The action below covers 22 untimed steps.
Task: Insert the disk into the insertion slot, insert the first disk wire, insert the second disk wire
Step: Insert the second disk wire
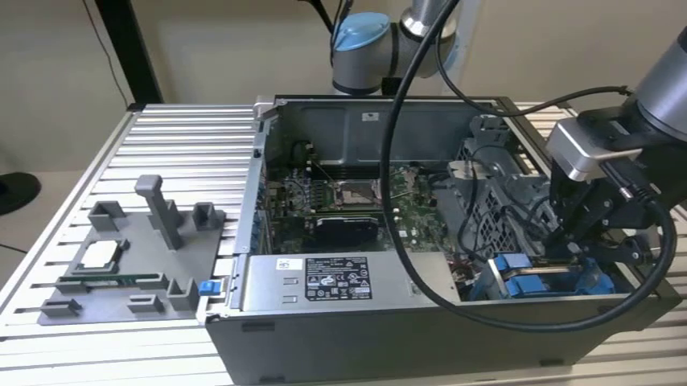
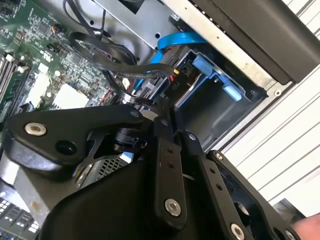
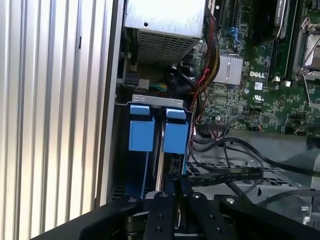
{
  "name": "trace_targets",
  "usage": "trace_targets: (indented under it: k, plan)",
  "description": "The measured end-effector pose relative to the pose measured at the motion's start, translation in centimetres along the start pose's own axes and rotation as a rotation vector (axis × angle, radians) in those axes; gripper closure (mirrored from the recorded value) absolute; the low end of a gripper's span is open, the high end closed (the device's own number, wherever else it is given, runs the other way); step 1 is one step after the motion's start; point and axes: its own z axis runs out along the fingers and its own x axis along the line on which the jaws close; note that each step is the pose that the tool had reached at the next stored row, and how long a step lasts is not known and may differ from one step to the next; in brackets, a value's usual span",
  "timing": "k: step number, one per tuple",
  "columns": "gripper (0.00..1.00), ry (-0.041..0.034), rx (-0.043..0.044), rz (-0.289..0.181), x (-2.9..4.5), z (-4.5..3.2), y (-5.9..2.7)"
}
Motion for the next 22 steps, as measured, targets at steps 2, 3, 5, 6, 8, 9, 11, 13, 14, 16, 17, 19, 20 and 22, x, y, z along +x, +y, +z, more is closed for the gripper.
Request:
trace_targets:
  k: [2,3,5,6,8,9,11,13,14,16,17,19,20,22]
  plan:
    - [1.00,-0.0039,0.0005,0.002,0.00,0.12,0.00]
    - [1.00,-0.0052,0.0008,0.003,-0.01,0.16,0.00]
    - [1.00,-0.0112,0.0016,0.006,0.00,0.24,-0.01]
    - [1.00,-0.0153,0.0020,0.007,-0.01,0.26,-0.03]
    - [1.00,-0.0215,0.0027,0.009,-0.01,0.32,-0.09]
    - [1.00,-0.0246,0.0031,0.010,-0.01,0.36,-0.15]
    - [1.00,-0.0266,0.0034,0.011,0.00,0.38,-0.18]
    - [1.00,-0.0266,0.0035,0.012,0.00,0.39,-0.19]
    - [1.00,-0.0267,0.0039,0.014,0.01,0.41,-0.21]
    - [1.00,-0.0266,0.0044,0.018,0.06,0.43,-0.21]
    - [1.00,-0.0264,0.0046,0.020,0.08,0.42,-0.21]
    - [1.00,-0.0263,0.0050,0.023,0.09,0.45,-0.21]
    - [1.00,-0.0264,0.0052,0.024,0.10,0.48,-0.21]
    - [1.00,-0.0263,0.0057,0.028,0.11,0.54,-0.20]
